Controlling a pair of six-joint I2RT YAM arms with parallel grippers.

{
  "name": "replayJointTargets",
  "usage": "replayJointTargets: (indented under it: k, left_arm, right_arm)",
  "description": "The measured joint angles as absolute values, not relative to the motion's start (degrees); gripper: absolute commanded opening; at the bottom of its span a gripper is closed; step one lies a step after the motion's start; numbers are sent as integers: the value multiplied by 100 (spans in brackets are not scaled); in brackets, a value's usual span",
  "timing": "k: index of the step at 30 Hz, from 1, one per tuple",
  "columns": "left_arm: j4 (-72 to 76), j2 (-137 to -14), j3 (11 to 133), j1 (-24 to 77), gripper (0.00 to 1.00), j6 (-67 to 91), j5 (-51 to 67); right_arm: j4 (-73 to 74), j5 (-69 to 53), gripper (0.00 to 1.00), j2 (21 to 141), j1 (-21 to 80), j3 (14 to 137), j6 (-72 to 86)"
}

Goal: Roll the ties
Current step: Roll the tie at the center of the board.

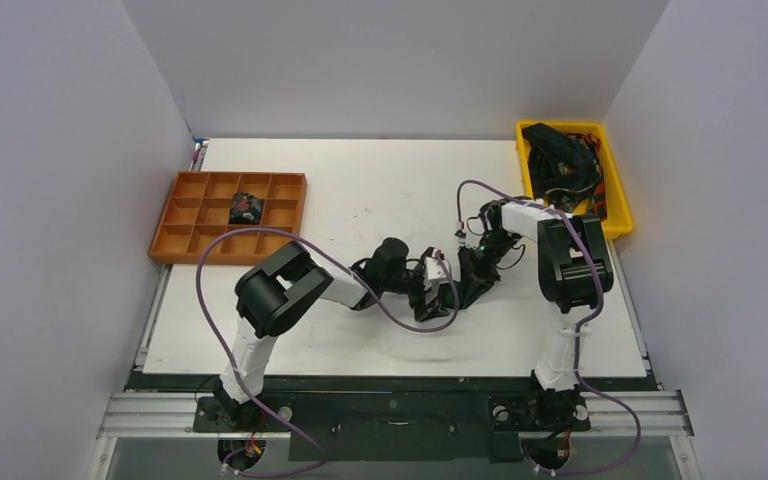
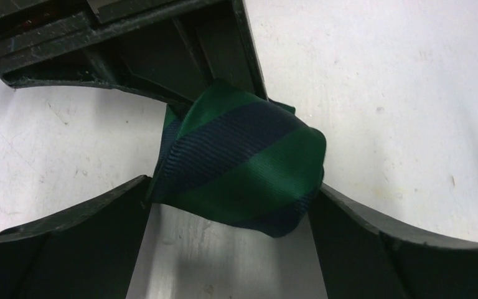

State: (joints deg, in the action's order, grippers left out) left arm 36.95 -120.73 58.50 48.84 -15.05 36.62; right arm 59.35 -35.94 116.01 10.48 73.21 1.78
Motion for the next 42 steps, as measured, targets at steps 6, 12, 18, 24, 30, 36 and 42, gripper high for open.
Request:
replayJointTargets:
  k: [6, 12, 18, 24, 30, 36, 42]
  left_arm:
    - [3507, -11559, 5358, 4908, 97, -1680, 3527]
    - [3509, -11273, 5153, 4950, 98, -1809, 3291]
    - [2978, -11312, 5408, 4995, 56, -1955, 3404]
    - [2571, -11419, 5586, 5057, 18, -2064, 3671]
    - [2582, -11548, 5697, 4923, 5, -1824, 3885]
    - [2770, -11810, 5911, 4589, 4, -1476, 4097]
    - [2849, -11850, 5913, 4519, 4, -1400, 4158]
  right_arm:
    - [6195, -3518, 0, 11773, 1253, 7592, -211]
    - [6519, -3745, 0, 12062, 1656, 7791, -388]
    - [6737, -3966, 0, 12263, 1693, 7889, -445]
    - [6740, -3986, 8, 12263, 1682, 7891, -475]
    - [6632, -3997, 39, 12049, 1422, 7732, -454]
    - [5734, -4136, 71, 11203, 607, 7126, -346]
    - [5013, -4615, 75, 10980, 436, 6812, 143]
